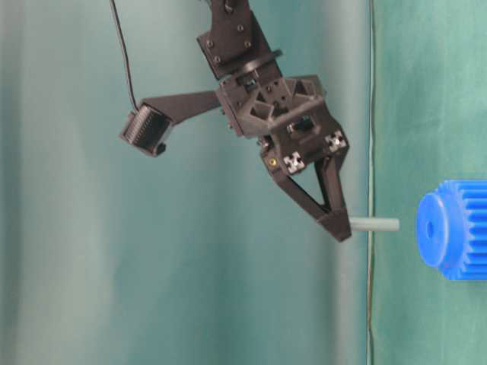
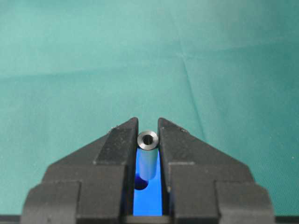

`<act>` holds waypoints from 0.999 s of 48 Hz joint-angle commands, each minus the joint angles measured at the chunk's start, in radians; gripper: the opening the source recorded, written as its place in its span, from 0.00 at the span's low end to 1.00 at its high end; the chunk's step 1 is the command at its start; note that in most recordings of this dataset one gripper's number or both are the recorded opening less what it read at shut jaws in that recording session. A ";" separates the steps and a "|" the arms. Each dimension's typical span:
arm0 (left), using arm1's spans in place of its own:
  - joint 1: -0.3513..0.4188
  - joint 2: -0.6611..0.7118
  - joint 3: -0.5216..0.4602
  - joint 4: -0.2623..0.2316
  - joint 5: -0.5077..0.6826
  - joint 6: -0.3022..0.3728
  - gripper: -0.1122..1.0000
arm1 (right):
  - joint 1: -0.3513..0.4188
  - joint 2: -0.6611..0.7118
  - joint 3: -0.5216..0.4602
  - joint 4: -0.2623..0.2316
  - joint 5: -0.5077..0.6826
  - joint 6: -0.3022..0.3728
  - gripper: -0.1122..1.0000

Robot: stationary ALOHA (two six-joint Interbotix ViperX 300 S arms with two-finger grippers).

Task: Insert the shaft placed at a random location into the center hole of the medium gear at another random location.
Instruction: 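Lift the shaft and carry it left over the blue gear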

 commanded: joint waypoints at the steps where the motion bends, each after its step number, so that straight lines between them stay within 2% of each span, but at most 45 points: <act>1: 0.002 0.005 -0.023 0.002 -0.005 -0.002 0.10 | 0.000 -0.006 -0.031 -0.003 0.002 -0.003 0.22; 48: 0.002 0.006 -0.023 0.002 -0.006 0.000 0.10 | 0.005 0.064 -0.052 0.003 -0.015 0.003 0.22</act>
